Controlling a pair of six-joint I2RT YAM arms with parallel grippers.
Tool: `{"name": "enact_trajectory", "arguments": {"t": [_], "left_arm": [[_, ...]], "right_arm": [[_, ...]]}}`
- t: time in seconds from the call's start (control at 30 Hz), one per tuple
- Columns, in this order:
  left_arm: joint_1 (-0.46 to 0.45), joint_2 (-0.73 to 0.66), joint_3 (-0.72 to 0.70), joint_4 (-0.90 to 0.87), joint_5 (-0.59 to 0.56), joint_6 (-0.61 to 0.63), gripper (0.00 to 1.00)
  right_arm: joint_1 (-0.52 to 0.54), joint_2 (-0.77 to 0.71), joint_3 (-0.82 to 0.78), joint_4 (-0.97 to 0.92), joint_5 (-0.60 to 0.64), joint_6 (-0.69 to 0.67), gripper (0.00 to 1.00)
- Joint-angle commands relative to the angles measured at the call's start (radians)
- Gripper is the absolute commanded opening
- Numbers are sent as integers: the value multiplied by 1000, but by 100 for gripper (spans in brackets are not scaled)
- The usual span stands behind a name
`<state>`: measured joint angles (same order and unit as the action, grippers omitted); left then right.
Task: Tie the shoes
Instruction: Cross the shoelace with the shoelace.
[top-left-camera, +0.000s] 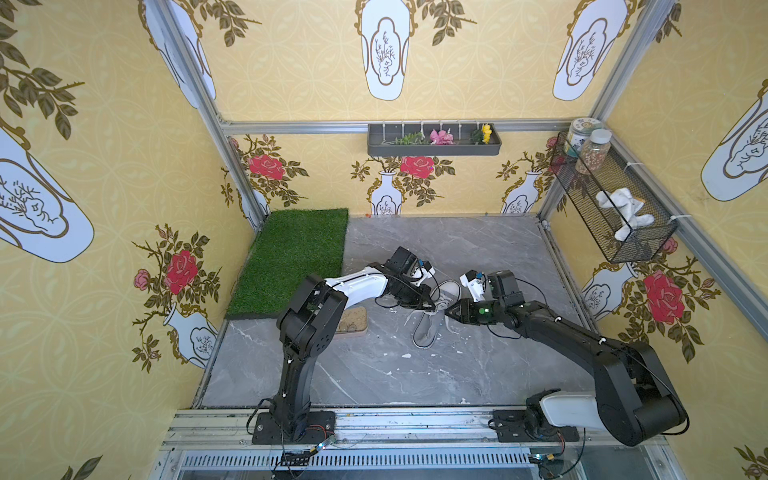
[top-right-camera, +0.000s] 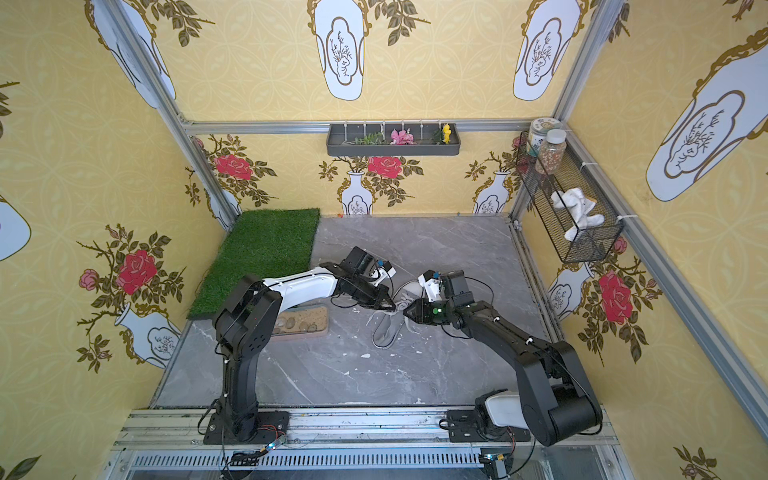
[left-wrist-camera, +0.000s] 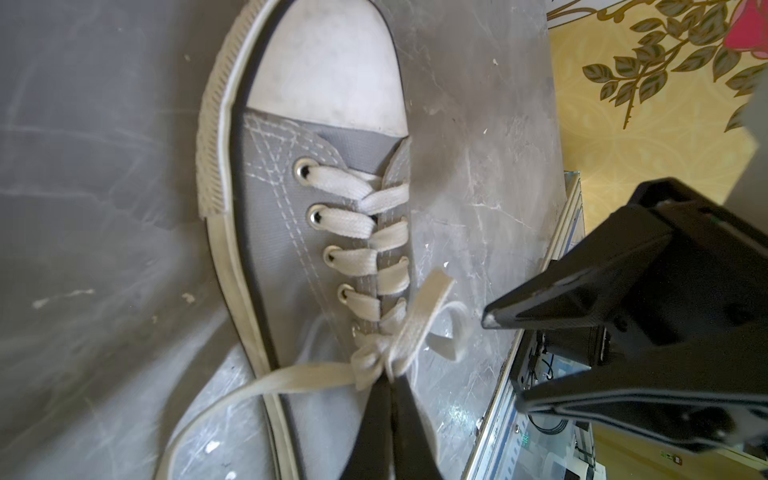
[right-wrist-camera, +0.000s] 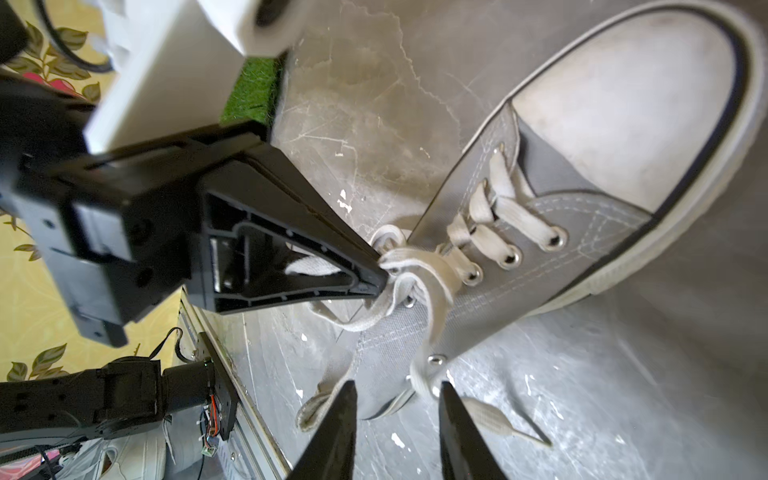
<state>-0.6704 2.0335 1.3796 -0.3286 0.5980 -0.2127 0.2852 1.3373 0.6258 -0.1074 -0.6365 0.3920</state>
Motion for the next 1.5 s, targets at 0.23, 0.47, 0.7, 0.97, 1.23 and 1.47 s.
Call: {"name": "enact_trajectory", "arguments": {"t": [0.23,0.47,0.7,0.97,1.23,1.47], "left_arm": [[2,-6,1,14,-6,19,0],[2,-16,5,14,-6,12,0],[2,-27,7,9,1,12,0],[2,-36,5,12,8,16,0],[1,-41,3,18,17,22,0],[0,-42,-5,18,24,32,0]], "right_arm": [[10,-27,-16,-3,73,2,30],[34,67,9,77,79,21,30],[76,96,2,115,87,31,15],[80,114,33,116,80,18,0],[88,152,66,152,21,52,0],[86,170,77,188,35,97,0]]}}
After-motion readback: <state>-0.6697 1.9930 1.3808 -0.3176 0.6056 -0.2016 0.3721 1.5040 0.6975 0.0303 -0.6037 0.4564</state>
